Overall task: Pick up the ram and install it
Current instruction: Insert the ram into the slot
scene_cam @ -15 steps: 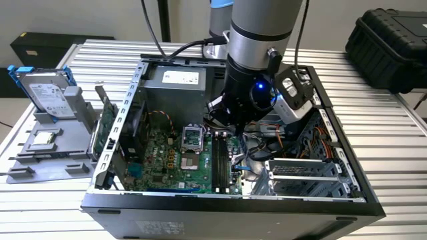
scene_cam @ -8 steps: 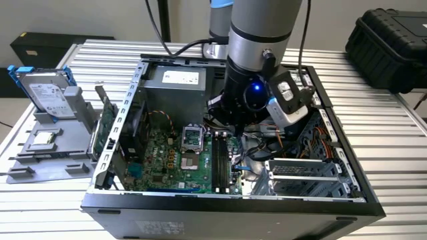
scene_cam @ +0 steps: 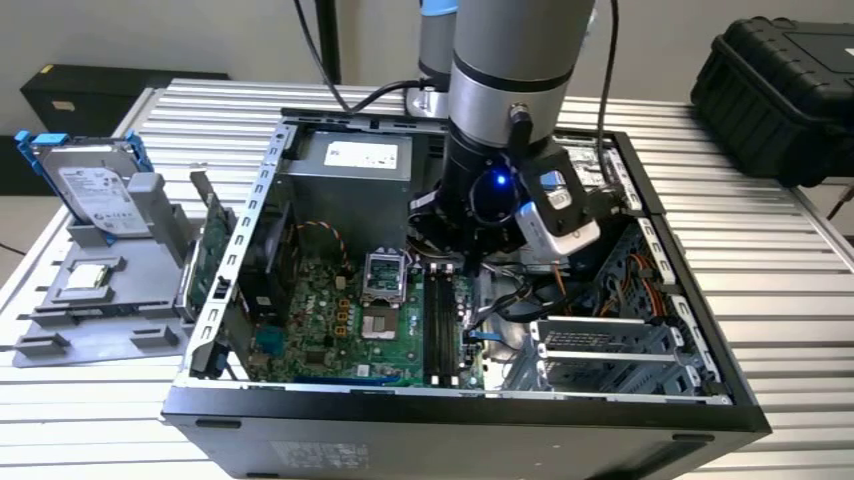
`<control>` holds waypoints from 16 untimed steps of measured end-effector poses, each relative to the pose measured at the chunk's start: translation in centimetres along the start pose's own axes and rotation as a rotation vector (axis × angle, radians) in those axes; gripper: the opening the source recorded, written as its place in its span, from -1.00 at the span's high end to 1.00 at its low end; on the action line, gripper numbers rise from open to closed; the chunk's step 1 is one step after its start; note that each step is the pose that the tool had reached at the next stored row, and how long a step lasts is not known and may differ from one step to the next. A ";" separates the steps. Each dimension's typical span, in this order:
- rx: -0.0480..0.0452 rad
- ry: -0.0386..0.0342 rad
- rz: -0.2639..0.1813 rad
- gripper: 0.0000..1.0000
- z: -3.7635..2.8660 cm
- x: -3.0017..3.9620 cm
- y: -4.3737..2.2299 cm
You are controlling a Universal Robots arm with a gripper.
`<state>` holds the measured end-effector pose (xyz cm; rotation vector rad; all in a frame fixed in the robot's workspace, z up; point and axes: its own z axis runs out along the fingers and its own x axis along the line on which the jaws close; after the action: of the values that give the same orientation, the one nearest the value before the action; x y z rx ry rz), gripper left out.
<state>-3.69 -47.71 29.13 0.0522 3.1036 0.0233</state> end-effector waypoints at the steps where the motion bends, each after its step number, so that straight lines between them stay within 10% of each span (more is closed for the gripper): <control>1: 0.0007 0.0000 0.003 1.00 0.15 0.14 0.02; 16: 0.0077 0.0049 0.035 1.00 2.76 0.70 0.12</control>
<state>-4.29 -47.52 26.35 0.1069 3.1076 0.0126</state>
